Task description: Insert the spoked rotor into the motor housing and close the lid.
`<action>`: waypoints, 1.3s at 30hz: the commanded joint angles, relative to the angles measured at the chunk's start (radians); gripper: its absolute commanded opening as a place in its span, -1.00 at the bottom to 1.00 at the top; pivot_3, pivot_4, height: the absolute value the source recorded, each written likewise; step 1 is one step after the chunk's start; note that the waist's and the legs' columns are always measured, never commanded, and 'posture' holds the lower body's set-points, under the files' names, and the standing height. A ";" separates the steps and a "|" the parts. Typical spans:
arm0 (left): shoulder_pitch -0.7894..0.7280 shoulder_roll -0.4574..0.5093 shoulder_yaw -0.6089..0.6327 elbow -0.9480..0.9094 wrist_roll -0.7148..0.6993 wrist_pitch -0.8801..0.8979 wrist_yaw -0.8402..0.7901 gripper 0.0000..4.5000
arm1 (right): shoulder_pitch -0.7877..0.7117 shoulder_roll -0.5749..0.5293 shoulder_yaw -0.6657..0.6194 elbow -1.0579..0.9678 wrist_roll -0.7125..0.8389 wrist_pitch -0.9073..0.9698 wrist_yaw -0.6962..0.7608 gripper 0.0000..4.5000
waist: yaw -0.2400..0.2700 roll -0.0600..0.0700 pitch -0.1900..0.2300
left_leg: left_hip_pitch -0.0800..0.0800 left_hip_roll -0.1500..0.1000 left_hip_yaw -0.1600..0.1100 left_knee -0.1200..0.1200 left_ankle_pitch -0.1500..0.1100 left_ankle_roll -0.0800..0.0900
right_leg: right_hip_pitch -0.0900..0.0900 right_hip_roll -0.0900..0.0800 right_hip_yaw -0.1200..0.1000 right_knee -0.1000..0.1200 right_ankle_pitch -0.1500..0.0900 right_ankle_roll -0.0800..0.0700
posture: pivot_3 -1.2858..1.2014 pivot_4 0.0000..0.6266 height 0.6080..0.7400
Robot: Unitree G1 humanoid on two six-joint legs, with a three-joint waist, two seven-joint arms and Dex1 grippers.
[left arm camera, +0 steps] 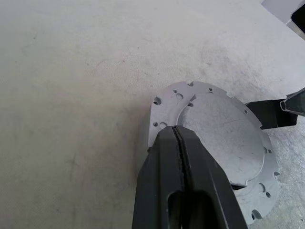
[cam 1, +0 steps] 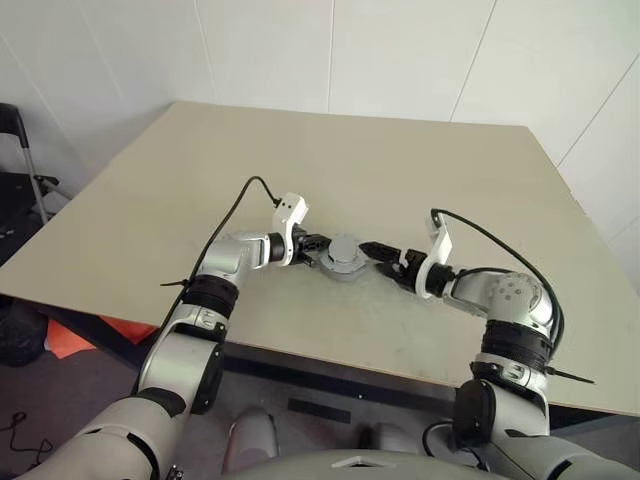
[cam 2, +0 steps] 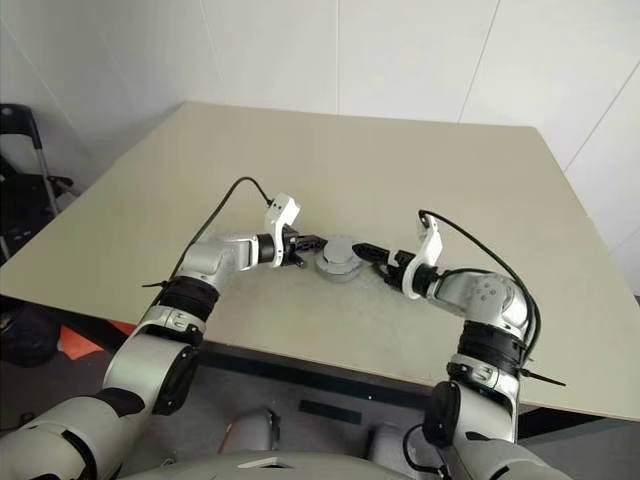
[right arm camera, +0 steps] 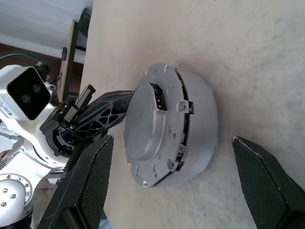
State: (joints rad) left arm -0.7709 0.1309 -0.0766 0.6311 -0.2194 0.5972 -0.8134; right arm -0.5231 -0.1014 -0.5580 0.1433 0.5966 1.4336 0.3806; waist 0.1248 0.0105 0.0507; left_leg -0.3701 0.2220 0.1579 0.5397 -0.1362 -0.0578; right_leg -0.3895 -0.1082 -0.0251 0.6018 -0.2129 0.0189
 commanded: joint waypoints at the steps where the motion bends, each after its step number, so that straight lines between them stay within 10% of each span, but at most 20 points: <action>1: -0.004 -0.006 -0.011 0.013 0.006 0.001 0.000 -1.00 | -0.022 0.031 0.022 0.031 0.030 0.019 -0.015 0.98 | 0.000 0.000 0.000 | 0.000 0.000 0.000 0.000 0.000 0.000 | 0.000 0.000 0.000 0.000 0.000 0.000 | 0.03 -1.00 1.00; 19: -0.053 0.016 0.025 0.092 0.008 -0.060 0.015 -1.00 | -0.095 0.097 0.005 0.100 0.049 -0.031 -0.060 0.98 | 0.000 0.001 0.000 | -0.009 0.000 0.001 -0.004 0.004 -0.007 | -0.011 0.001 0.000 0.000 0.004 -0.009 | 0.03 -1.00 1.00; 28: -0.053 0.017 0.027 0.098 0.011 -0.074 0.016 -1.00 | -0.100 0.070 0.011 0.125 0.055 -0.065 -0.085 -0.03 | 0.004 0.001 0.001 | -0.009 0.000 0.001 -0.004 0.005 -0.008 | -0.011 0.000 0.000 0.001 0.004 -0.009 | 0.03 -1.00 1.00; 39: -0.060 0.022 0.074 0.115 -0.016 -0.098 0.033 -1.00 | -0.131 0.060 -0.042 0.107 0.112 -0.091 -0.095 -0.07 | 0.010 0.001 0.001 | -0.009 0.000 0.001 -0.004 0.005 -0.009 | -0.011 0.000 -0.001 0.002 0.004 -0.009 | 0.03 -1.00 1.00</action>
State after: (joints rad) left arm -0.8141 0.1493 -0.0300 0.7442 -0.2174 0.5064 -0.7899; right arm -0.6072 -0.0323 -0.5776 0.2924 0.6583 1.3652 0.2853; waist 0.1346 0.0114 0.0517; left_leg -0.3799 0.2219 0.1585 0.5357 -0.1308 -0.0668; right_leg -0.4010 -0.1081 -0.0256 0.6042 -0.2093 0.0100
